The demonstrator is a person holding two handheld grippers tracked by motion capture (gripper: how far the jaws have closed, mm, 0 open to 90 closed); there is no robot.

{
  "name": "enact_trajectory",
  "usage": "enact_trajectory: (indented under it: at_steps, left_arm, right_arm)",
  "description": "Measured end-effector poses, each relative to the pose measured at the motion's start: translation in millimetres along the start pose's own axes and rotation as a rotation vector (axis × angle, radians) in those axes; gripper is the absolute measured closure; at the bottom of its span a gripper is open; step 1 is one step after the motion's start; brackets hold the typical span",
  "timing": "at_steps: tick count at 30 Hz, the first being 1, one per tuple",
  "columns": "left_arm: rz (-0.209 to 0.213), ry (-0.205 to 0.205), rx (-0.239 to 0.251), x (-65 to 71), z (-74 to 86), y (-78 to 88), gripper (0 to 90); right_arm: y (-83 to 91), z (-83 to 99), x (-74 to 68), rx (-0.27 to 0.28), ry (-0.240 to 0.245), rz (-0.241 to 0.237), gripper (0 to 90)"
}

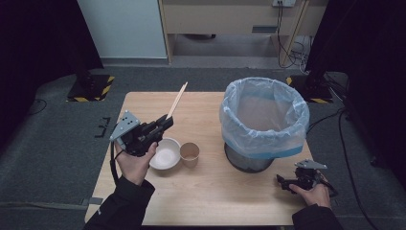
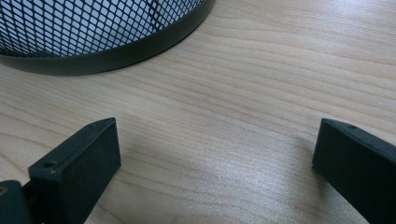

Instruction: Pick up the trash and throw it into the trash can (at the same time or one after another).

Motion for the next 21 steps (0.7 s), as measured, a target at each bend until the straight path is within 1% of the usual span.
enact_trajectory:
  at_steps: [3, 4, 7, 11, 12, 18, 19, 21]
  left_arm:
    - [0.007, -0.004, 0.015, 3.3, -8.9, -3.6, 79.5]
    - [0.007, -0.004, 0.015, 3.3, -8.9, -3.6, 79.5]
    - [0.020, -0.009, 0.038, 9.8, -19.7, -7.5, 79.5]
    - [0.033, -0.021, 0.051, 18.5, -29.7, -12.0, 79.5]
    - [0.033, -0.021, 0.051, 18.5, -29.7, -12.0, 79.5]
    - [0.063, -0.045, 0.075, 35.9, -48.1, -19.1, 79.5]
    - [0.063, -0.045, 0.075, 35.9, -48.1, -19.1, 79.5]
    - [0.077, -0.054, 0.085, 43.5, -55.5, -22.1, 79.5]
  right_arm:
    - [0.1, 0.1, -0.1, -0.001, -0.002, 0.000, 1.2]
    - [0.1, 0.1, -0.1, -0.001, -0.002, 0.000, 1.2]
    - [0.1, 0.1, -0.2, -0.001, -0.002, 0.000, 1.1]
    - [0.0, 0.0, -0.1, -0.001, -0.001, 0.000, 1.1]
    - [0.0, 0.0, -0.1, -0.001, -0.001, 0.000, 1.1]
    - [0.0, 0.1, -0.2, -0.001, -0.002, 0.000, 1.1]
    - [0.0, 0.1, -0.1, -0.001, -0.001, 0.000, 1.1]
    - [0.1, 0.2, -0.6, -0.003, -0.006, -0.001, 1.1]
Point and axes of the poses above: each handheld gripper's, and its own axes: y roughly backward along the jaws, z roughly out of its underside, x roughly to its right, the point moved 7 cm from there along -y, roughly forward along the jaws, and after that the axes turned 7 degrees about y, right-handed, at the moved point
